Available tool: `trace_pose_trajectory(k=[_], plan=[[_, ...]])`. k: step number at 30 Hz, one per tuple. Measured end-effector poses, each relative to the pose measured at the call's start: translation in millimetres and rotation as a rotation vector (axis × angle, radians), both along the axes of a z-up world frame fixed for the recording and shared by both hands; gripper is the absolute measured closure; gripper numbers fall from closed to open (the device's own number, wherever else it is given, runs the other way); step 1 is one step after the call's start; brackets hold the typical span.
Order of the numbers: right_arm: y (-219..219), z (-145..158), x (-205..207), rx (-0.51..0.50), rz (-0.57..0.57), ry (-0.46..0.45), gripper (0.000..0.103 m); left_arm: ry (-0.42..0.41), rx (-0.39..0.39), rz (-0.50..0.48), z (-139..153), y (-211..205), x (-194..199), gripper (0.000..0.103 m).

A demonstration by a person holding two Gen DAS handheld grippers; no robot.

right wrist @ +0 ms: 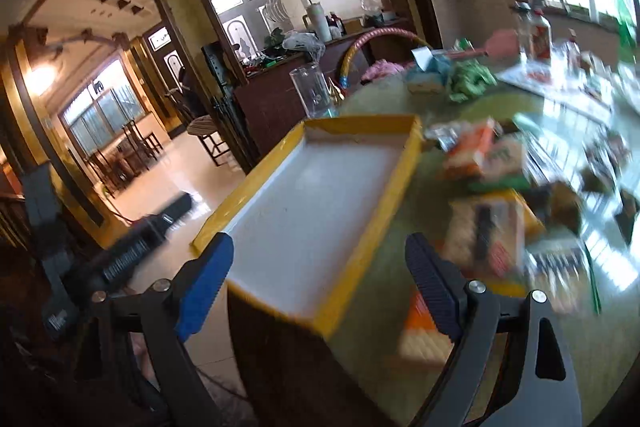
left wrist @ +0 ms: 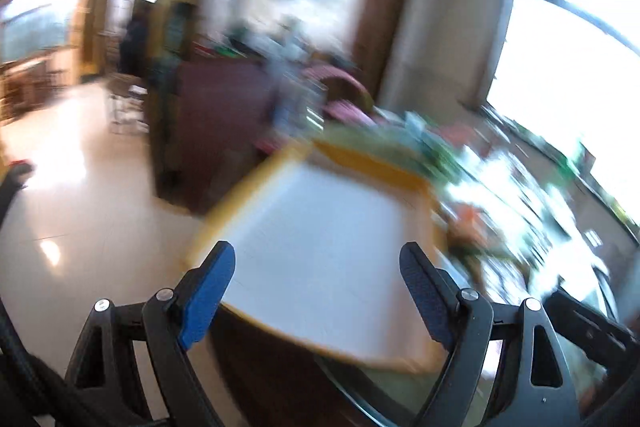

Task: Organize snacks
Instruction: 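Grasp the stacked cracker packs with the left tool while the right grasps a small green packet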

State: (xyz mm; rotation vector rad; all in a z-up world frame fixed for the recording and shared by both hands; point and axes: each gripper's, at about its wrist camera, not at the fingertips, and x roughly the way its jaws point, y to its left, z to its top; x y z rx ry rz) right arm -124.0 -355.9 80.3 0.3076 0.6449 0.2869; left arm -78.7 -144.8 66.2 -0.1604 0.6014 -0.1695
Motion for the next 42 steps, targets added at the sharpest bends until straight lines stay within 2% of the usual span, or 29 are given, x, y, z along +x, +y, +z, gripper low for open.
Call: trace_pose_trajectory(k=[4, 9, 12, 15, 18, 24, 32, 34, 36, 38, 42], plan=[[-29.8, -1.0, -40.7, -0.011, -0.002, 0.016, 0.015, 0.086, 0.010, -0.147, -0.9, -43.1, -16.7, 0.019], [-63.4, -9.5, -82.6, 0.007, -0.019, 0.017, 0.015, 0.180, 0.080, -0.246, -6.0, -74.7, -28.5, 0.019], [-80.4, -17.2, -97.9, 0.030, -0.036, 0.030, 0.015, 0.172, 0.127, -0.279, -21.4, -96.7, -46.0, 0.019], [-95.4, -24.2, -111.8, 0.057, -0.052, 0.036, 0.015, 0.158, 0.181, -0.311, -27.2, -108.2, -54.8, 0.019], [-110.3, -26.2, -119.0, 0.080, -0.064, 0.036, 0.015, 0.177, 0.214, -0.352, -29.9, -119.9, -56.3, 0.019], [-132.0, -34.2, -115.6, 0.069, -0.112, 0.071, 0.015, 0.231, 0.245, -0.391, -41.2, -149.2, -37.2, 0.020], [-153.6, -53.3, -92.7, 0.080, -0.157, 0.146, 0.015, 0.345, 0.123, -0.442, -42.1, -179.6, 31.5, 0.020], [-156.4, -57.1, -87.9, 0.081, -0.162, 0.160, 0.015, 0.371, 0.121, -0.443, -43.4, -194.1, 46.6, 0.020], [-158.4, -59.2, -84.8, 0.067, -0.166, 0.170, 0.015, 0.385, 0.136, -0.458, -46.2, -209.1, 57.2, 0.020], [-162.9, -59.4, -84.1, 0.053, -0.166, 0.171, 0.015, 0.401, 0.183, -0.457, -53.1, -225.2, 65.6, 0.020], [-175.4, -59.1, -86.2, 0.055, -0.178, 0.177, 0.015, 0.422, 0.200, -0.444, -64.7, -236.8, 76.1, 0.021]])
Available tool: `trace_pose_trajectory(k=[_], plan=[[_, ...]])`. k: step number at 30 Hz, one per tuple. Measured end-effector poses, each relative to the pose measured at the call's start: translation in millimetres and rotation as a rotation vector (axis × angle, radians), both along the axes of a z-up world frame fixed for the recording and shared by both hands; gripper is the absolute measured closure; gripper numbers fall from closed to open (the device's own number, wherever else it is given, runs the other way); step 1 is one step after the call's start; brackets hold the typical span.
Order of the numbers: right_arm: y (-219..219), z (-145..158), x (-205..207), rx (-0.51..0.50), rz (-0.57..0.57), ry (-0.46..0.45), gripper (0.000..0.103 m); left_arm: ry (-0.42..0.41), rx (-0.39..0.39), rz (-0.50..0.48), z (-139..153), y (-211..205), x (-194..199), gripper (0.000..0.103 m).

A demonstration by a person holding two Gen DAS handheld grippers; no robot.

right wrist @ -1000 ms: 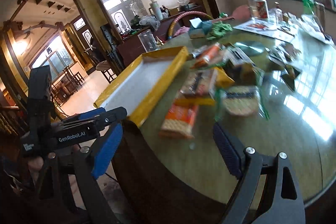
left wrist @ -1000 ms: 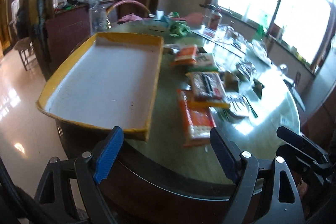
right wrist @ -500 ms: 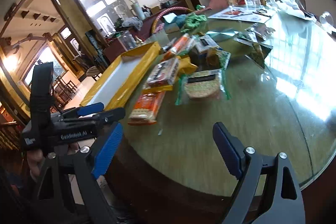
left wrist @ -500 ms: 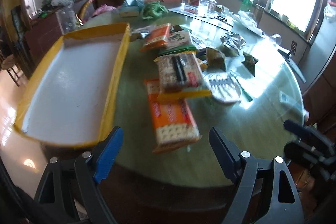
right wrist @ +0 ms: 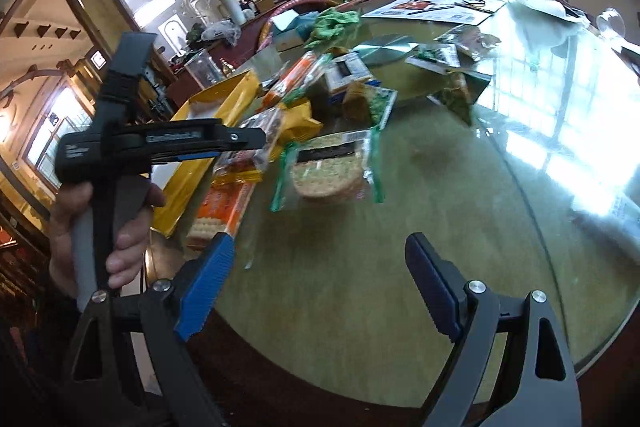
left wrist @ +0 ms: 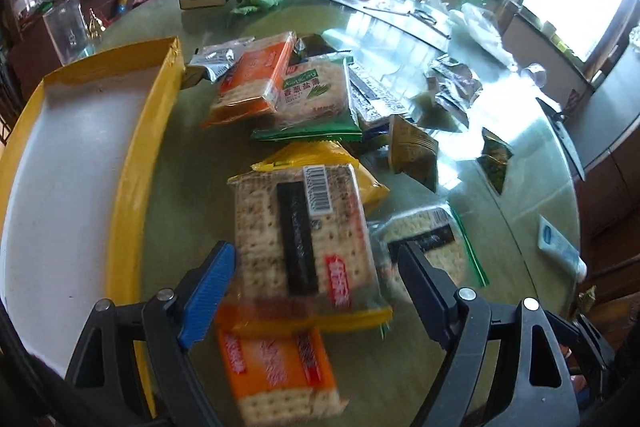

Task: Organize snacks
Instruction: 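Grasp the stacked cracker packs with the left tool while the right grasps a small green packet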

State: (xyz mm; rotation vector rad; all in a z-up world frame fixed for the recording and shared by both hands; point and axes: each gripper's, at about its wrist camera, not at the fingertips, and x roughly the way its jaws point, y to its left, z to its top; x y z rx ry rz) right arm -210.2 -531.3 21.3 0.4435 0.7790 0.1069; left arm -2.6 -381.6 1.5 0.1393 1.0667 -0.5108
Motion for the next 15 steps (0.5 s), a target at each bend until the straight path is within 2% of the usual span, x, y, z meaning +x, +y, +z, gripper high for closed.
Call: trace_pose_trajectory(k=[2, 4, 9, 11, 15], plan=[[-3.5, 0.5, -2.8, -0.002, -0.013, 0.000, 0.015, -0.015, 0.028, 0.007, -3.7, -4.1, 0.8, 0.024], [-8.9, 1.3, -7.9, -0.010, -0.035, -0.004, 0.016, -0.027, 0.043, 0.014, -5.8, -4.2, 2.5, 0.033], [-43.4, 7.9, -46.4, -0.072, -0.162, -0.043, 0.016, -0.030, -0.011, 0.020, -1.9, 7.6, 2.4, 0.035], [-67.7, 10.1, -75.5, -0.106, -0.251, -0.053, 0.016, -0.021, -0.053, 0.020, 1.2, 11.9, -1.3, 0.035], [-118.0, 8.3, -140.4, -0.165, -0.492, -0.035, 0.016, -0.031, -0.078, 0.034, 9.7, 18.2, -11.2, 0.035]])
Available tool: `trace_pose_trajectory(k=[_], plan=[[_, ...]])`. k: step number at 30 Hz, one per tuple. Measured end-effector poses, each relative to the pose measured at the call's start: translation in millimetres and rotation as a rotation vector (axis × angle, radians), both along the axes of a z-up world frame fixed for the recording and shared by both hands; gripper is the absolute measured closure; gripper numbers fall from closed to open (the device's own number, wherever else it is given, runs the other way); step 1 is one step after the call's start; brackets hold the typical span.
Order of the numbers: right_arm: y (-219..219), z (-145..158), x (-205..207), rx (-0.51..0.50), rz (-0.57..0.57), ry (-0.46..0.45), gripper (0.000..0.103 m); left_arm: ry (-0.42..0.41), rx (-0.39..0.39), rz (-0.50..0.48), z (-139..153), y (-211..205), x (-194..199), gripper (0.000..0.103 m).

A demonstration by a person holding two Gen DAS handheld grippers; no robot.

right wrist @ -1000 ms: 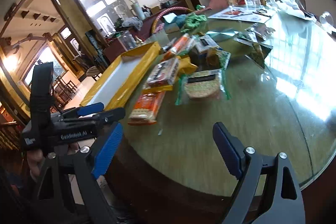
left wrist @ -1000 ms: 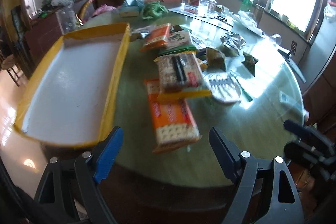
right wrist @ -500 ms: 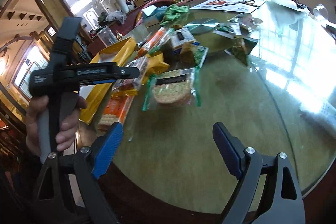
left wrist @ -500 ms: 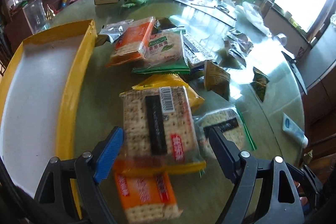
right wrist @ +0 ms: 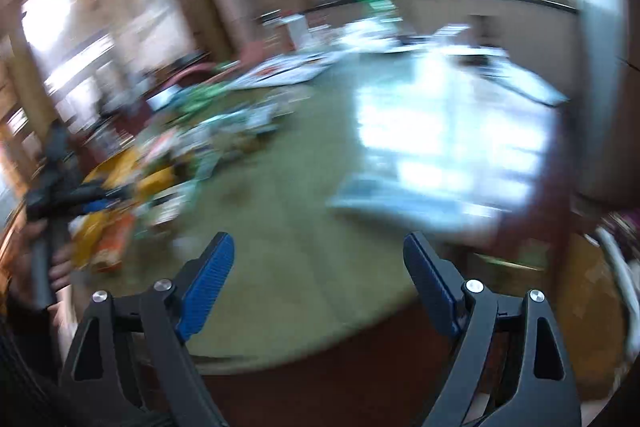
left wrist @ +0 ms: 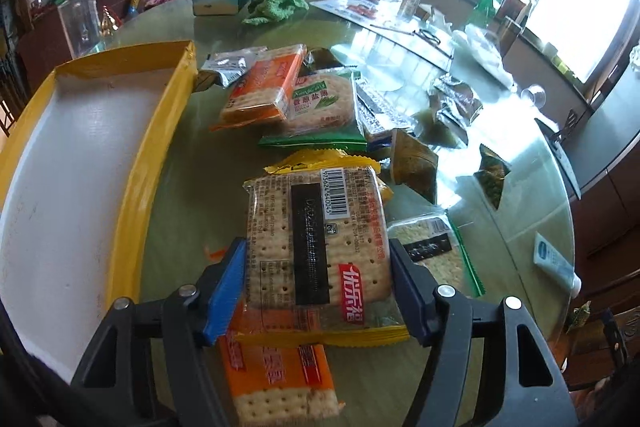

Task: Organize snacks
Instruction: 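Grasp the stacked cracker packs with the left tool while the right grasps a small green packet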

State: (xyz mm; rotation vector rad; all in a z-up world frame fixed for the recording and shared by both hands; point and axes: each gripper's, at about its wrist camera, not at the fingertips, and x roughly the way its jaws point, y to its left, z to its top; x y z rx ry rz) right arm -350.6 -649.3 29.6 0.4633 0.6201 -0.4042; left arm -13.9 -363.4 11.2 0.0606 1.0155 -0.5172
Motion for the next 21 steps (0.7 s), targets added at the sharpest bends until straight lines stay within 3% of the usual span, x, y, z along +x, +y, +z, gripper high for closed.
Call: trace_pose_trajectory(k=[5, 12, 17, 20, 21], plan=[[-57.2, -24.0, -54.2, 0.049, -0.259, 0.058, 0.016, -0.021, -0.021, -0.002, 9.2, 4.1, -12.0, 0.035], [-96.4, -58.7, -47.0, 0.070, -0.250, 0.119, 0.017, -0.016, -0.056, -0.013, 17.0, 12.6, -23.4, 0.035], [-103.7, -74.6, -47.0, 0.086, -0.244, 0.138, 0.047, -0.010, -0.085, -0.015, 22.0, 19.2, -28.7, 0.035], [-91.6, -71.5, -43.8, 0.073, -0.238, 0.140, 0.055, -0.005, -0.099, -0.022, 23.4, 21.3, -31.8, 0.035], [-88.3, -70.1, -44.2, 0.065, -0.238, 0.138, 0.069, -0.007, -0.101, -0.025, 24.2, 21.9, -32.5, 0.035]])
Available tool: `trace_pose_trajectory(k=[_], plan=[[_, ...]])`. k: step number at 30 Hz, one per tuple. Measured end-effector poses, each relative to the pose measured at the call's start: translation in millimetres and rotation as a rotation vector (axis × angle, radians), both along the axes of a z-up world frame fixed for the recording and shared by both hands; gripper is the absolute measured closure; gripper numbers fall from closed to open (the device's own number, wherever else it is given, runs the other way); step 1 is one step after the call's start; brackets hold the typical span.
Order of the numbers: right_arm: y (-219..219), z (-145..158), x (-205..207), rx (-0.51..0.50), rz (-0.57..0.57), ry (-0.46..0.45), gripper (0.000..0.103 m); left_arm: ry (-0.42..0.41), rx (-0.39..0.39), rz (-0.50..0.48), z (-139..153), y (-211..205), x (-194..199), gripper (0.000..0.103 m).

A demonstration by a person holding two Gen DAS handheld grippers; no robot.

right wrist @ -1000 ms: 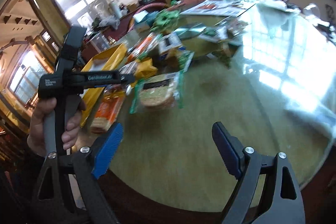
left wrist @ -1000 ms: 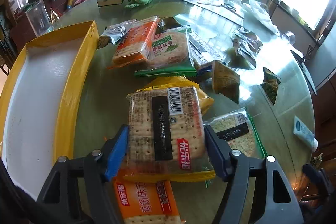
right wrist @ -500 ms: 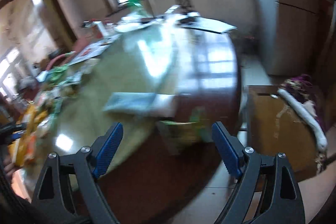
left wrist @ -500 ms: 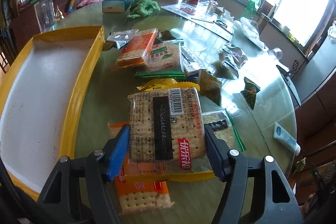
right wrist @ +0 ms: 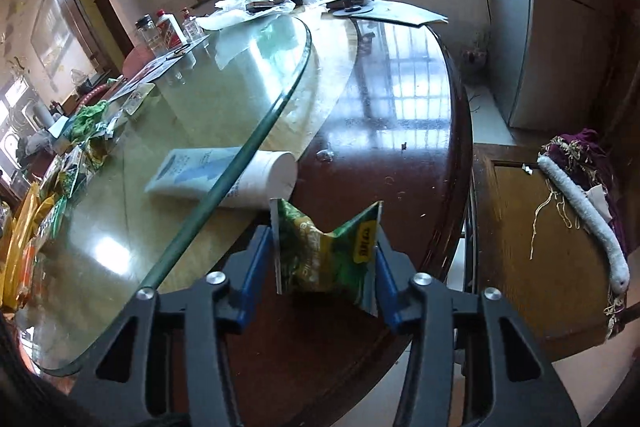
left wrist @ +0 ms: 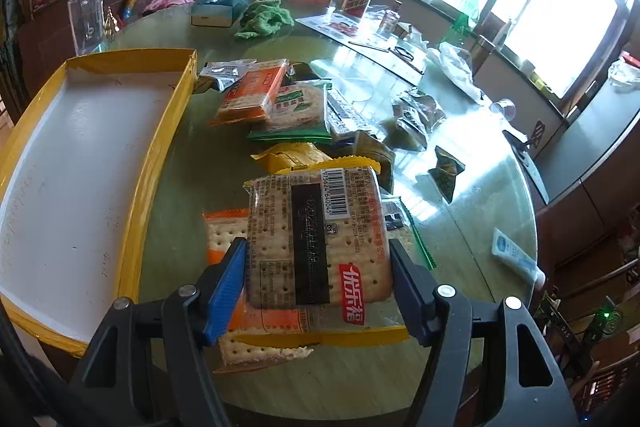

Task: Organize snacks
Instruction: 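Grasp the stacked cracker packs with the left tool while the right grasps a small green packet, then lower both held packs into the tray and open both tools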

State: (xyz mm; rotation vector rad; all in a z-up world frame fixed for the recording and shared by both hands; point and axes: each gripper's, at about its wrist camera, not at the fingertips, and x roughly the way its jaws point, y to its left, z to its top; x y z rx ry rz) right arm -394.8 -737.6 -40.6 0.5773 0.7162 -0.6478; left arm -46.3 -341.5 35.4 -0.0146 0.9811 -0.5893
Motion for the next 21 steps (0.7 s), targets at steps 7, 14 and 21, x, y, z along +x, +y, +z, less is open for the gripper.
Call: trace_pose_trajectory(k=[7, 14, 21], plan=[[26.6, 26.9, 11.3, -0.039, 0.028, -0.028, 0.075, 0.000, -0.041, -0.006, 5.7, 12.3, -5.5, 0.035], [116.6, 93.0, 63.0, -0.051, 0.315, -0.258, 0.075, -0.015, -0.104, 0.032, 27.6, 53.4, -11.1, 0.035], [248.8, 113.6, 177.5, 0.028, 0.738, -0.315, 0.075, -0.131, -0.017, 0.211, 38.6, 127.9, -10.6, 0.035]])
